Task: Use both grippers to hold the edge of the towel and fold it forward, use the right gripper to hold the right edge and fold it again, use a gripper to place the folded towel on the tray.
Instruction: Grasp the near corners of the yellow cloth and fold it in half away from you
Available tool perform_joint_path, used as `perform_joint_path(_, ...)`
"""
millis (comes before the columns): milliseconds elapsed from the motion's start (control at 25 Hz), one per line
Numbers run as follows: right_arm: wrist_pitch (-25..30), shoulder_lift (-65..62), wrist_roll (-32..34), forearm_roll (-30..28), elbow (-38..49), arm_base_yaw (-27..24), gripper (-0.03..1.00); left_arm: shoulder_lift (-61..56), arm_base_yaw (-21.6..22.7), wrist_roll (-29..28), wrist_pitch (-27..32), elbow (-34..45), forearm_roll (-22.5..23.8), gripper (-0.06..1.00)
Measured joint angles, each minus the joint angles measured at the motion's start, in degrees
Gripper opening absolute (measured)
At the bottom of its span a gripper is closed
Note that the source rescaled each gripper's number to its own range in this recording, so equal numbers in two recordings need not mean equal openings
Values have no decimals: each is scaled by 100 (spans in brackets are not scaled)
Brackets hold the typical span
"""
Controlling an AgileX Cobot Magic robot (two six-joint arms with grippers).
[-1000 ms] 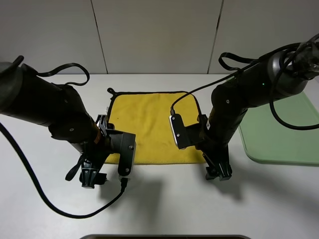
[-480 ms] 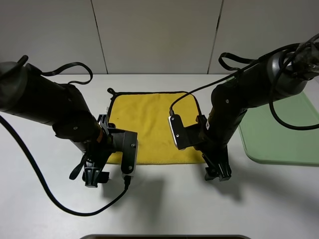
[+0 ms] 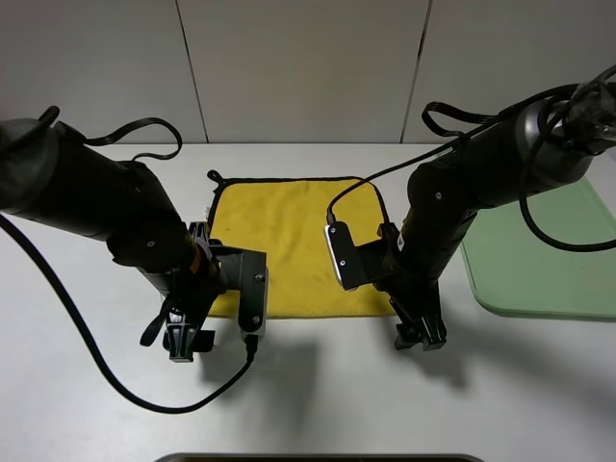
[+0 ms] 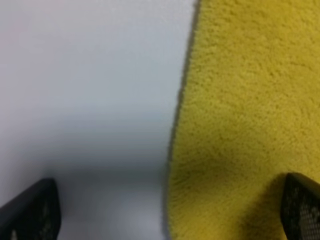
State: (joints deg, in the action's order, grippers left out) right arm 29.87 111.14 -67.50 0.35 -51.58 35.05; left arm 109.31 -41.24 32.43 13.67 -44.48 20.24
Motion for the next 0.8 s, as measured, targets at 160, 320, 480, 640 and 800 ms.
perform_joint_path(160, 0, 0, -26, 16, 0, 0, 100, 6, 0, 0, -5, -4, -101, 88)
perform_joint_path(320, 0, 0, -26, 16, 0, 0, 100, 6, 0, 0, -16, -4, -160, 88)
perform_joint_path(480, 0, 0, -26, 16, 0, 0, 100, 6, 0, 0, -26, -4, -190, 87)
perform_joint_path(640, 0, 0, -26, 16, 0, 0, 100, 6, 0, 0, -26, -4, -242, 82)
perform_joint_path(800, 0, 0, -26, 16, 0, 0, 100, 12, 0, 0, -50, -4, -298, 78)
